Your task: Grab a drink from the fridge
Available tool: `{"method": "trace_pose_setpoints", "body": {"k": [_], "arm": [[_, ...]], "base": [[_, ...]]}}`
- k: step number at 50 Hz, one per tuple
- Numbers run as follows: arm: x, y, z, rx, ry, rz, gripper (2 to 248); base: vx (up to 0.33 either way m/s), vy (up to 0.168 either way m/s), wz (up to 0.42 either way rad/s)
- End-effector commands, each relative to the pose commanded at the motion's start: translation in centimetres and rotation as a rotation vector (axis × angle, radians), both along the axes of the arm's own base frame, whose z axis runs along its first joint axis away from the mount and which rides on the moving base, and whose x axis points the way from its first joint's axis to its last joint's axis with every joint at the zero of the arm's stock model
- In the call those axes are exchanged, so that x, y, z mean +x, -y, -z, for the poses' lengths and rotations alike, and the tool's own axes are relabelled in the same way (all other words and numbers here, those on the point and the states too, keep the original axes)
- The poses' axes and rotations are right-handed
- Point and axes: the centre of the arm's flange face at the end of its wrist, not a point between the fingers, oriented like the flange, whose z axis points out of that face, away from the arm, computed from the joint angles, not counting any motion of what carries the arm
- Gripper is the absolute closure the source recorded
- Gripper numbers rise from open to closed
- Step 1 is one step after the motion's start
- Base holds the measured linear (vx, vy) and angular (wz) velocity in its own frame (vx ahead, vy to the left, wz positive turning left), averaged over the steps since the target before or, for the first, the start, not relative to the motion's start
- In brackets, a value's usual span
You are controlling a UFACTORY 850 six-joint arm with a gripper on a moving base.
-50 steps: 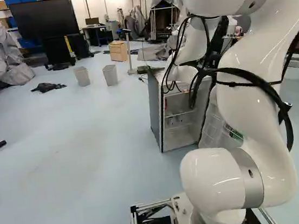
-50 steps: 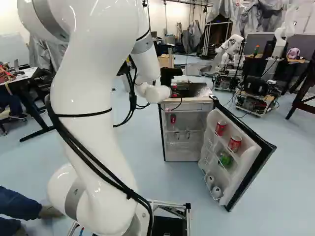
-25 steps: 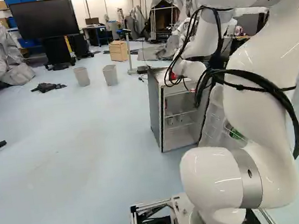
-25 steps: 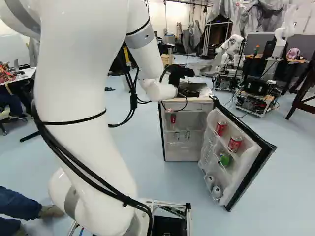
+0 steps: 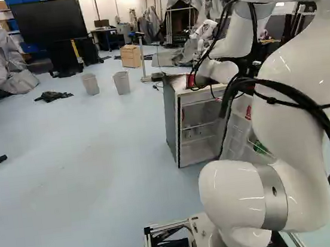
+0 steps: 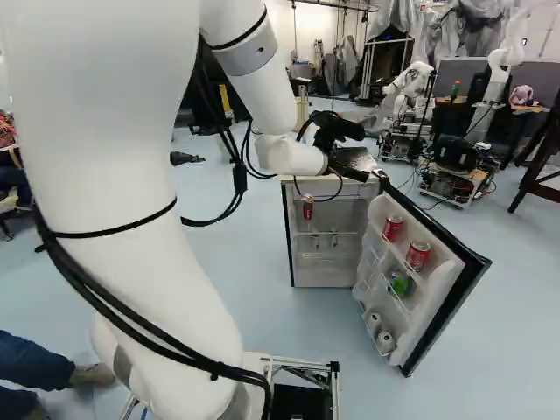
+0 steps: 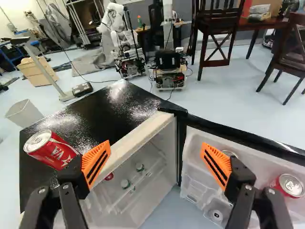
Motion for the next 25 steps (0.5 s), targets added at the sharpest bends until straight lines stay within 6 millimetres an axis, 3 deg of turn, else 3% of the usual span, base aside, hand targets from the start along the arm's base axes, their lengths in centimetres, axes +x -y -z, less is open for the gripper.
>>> {"method": "trace_pose_setpoints", "body": {"k": [25], "arm": [[-3.5, 2.4, -1.3, 0.133, -0.069, 0.066, 3]], "base": [[0.000, 0.000, 0.000]]}}
